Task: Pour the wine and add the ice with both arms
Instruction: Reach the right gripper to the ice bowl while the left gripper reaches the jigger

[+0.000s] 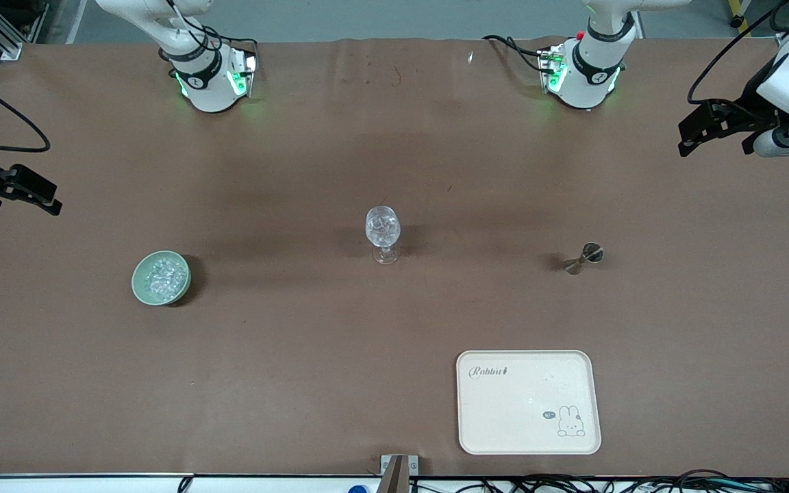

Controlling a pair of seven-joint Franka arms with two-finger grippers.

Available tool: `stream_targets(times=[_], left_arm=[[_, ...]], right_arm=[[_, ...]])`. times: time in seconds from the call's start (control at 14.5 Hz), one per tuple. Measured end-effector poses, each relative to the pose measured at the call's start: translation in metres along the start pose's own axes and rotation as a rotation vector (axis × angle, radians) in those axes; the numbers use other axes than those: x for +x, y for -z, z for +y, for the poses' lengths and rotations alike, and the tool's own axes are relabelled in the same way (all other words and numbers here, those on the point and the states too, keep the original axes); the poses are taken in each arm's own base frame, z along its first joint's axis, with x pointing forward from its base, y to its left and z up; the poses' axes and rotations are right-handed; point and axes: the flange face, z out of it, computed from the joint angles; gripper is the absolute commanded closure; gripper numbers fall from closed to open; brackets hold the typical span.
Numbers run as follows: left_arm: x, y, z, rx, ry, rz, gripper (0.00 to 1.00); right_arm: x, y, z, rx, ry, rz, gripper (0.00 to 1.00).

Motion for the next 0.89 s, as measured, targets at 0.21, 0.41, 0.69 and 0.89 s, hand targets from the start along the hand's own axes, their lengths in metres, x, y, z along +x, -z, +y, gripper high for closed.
stream_targets(times=[0.21, 0.41, 0.69, 0.89], left_arm=[[0.001, 0.000, 0.000, -0.001, 0.001, 0.002, 0.00], [0.014, 0.012, -0.003, -0.003, 0.006, 0.033, 0.00], [0.038, -0.007, -0.007, 0.001, 0.019, 0.004, 0.00], [0.057, -0.040, -0.019, 0.003, 0.121, -0.054, 0.00]], right_arm=[[0.000, 0.000, 0.000, 0.000, 0.000, -0.001, 0.00], [0.000, 0.000, 0.000, 0.000, 0.000, -0.001, 0.00], [0.000, -0.001, 0.000, 0.000, 0.000, -0.001, 0.00], [0.000, -0.001, 0.000, 0.000, 0.000, -0.002, 0.00]])
